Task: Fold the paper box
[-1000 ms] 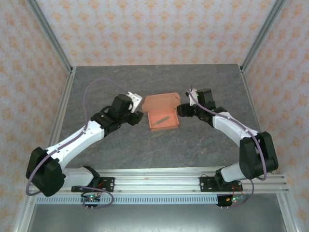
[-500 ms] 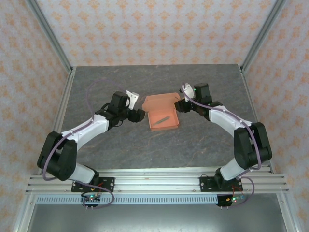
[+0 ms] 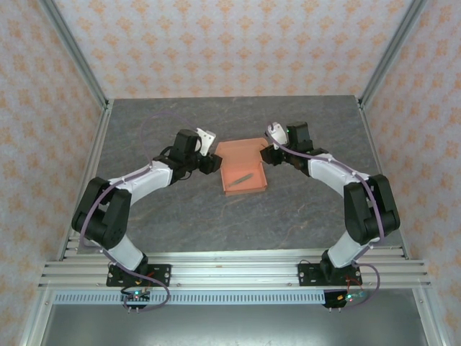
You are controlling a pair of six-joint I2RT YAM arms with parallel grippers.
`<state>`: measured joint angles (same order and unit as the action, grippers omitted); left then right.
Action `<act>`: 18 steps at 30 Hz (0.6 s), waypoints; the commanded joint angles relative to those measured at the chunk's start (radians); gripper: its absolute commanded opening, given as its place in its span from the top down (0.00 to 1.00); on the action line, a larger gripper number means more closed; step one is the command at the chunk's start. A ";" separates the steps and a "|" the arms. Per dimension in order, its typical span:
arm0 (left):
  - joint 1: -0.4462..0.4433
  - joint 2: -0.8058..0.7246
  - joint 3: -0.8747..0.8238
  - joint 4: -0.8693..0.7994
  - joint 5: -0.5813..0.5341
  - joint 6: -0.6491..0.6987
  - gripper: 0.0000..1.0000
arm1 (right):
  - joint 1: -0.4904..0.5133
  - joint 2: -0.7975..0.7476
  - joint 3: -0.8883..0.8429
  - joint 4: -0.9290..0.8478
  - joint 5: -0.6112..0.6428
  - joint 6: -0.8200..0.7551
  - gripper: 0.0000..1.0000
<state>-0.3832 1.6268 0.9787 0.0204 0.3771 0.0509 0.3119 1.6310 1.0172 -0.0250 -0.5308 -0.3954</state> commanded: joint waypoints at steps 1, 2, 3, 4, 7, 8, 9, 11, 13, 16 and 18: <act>0.006 0.013 0.040 0.026 0.027 0.008 0.53 | 0.012 0.020 0.032 0.027 0.002 -0.014 0.69; 0.006 0.018 0.046 0.023 0.031 0.009 0.57 | 0.017 0.024 0.033 0.027 0.006 -0.013 0.70; 0.006 0.023 0.053 0.015 0.032 0.011 0.59 | 0.020 0.027 0.035 0.025 0.014 -0.009 0.71; 0.006 0.028 0.059 0.005 0.032 0.013 0.63 | 0.022 0.028 0.038 0.018 0.019 -0.005 0.73; 0.007 0.037 0.068 -0.010 0.036 0.020 0.72 | 0.027 0.030 0.044 0.006 0.050 0.009 0.77; 0.006 0.039 0.069 -0.010 0.036 0.020 0.74 | 0.029 0.033 0.046 -0.001 0.059 0.011 0.78; 0.006 0.042 0.070 -0.010 0.036 0.020 0.76 | 0.030 0.033 0.049 -0.004 0.062 0.014 0.79; 0.006 0.050 0.078 -0.012 0.043 0.021 0.81 | 0.036 0.031 0.047 -0.002 0.075 0.019 0.80; 0.006 0.057 0.089 -0.018 0.055 0.021 0.85 | 0.041 0.030 0.047 -0.001 0.085 0.020 0.81; 0.006 0.059 0.098 -0.024 0.060 0.020 0.89 | 0.048 0.028 0.051 -0.003 0.113 0.028 0.83; 0.006 0.058 0.100 -0.027 0.055 0.008 0.91 | 0.056 0.026 0.058 -0.011 0.141 0.044 0.85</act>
<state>-0.3832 1.6814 1.0485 0.0090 0.4194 0.0601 0.3542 1.6615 1.0344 -0.0296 -0.4404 -0.3752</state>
